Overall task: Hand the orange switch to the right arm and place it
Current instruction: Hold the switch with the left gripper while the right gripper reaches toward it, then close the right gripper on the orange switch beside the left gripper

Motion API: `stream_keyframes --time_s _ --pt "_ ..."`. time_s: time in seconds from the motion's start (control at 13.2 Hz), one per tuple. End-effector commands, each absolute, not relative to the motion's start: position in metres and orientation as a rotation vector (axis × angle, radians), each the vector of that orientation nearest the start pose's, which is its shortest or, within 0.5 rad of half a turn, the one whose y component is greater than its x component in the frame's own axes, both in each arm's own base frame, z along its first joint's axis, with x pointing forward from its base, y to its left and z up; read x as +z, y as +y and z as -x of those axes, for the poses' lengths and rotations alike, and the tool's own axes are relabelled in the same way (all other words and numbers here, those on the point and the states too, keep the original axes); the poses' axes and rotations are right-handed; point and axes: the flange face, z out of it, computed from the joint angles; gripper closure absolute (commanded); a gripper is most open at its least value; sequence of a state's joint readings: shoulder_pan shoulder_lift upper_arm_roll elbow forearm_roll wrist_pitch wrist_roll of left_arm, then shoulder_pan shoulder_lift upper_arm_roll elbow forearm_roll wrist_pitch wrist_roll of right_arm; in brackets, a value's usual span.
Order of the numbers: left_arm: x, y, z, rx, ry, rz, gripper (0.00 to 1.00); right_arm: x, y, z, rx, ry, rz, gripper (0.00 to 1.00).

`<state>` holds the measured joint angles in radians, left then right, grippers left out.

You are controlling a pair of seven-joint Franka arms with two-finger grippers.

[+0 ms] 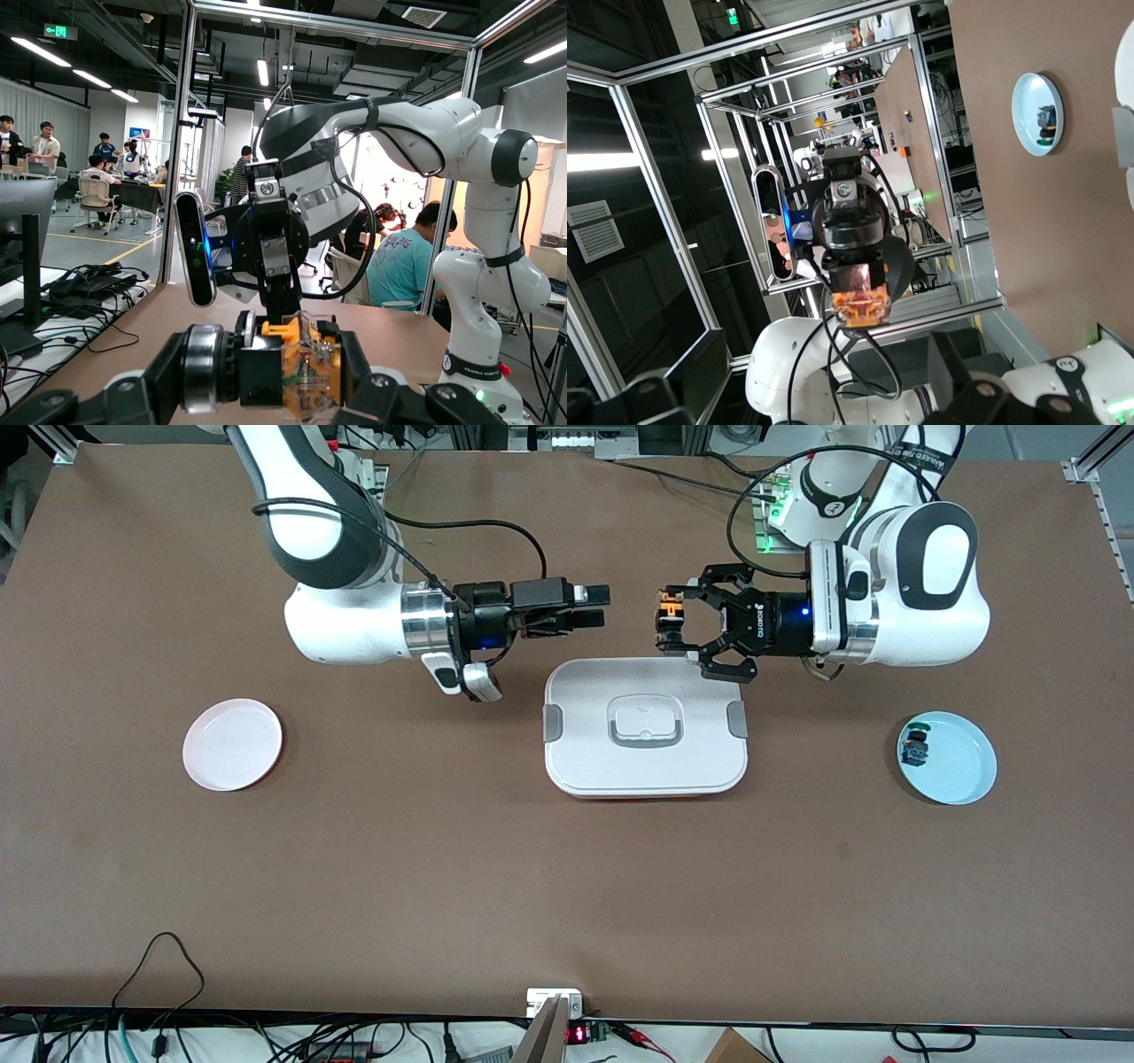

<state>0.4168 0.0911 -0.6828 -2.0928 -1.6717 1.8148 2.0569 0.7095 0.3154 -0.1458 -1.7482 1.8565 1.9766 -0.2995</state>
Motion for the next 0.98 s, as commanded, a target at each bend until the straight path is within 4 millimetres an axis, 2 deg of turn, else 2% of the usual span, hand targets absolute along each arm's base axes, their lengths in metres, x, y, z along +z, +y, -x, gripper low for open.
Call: stream_keyframes --time_s 0.0,0.3,0.53,0.68,0.91 --pt "0.452 -0.221 -0.522 1.126 -1.102 -1.268 1.00 0.448 0.431 -0.521 0.189 0.119 1.556 0.00" --pt "0.452 -0.219 -0.522 1.129 -1.102 -1.267 1.00 0.435 0.445 -0.515 0.114 0.050 1.578 0.00" --pt "0.452 -0.219 -0.522 1.127 -1.101 -1.267 1.00 0.439 0.447 -0.520 0.089 0.057 1.580 0.00" --pt "0.452 -0.219 -0.522 1.126 -1.100 -1.269 1.00 0.444 0.462 -0.514 0.068 0.079 1.580 0.00" --pt "0.452 -0.219 -0.522 1.119 -1.094 -1.273 1.00 0.450 0.479 -0.514 0.029 0.091 1.593 0.00"
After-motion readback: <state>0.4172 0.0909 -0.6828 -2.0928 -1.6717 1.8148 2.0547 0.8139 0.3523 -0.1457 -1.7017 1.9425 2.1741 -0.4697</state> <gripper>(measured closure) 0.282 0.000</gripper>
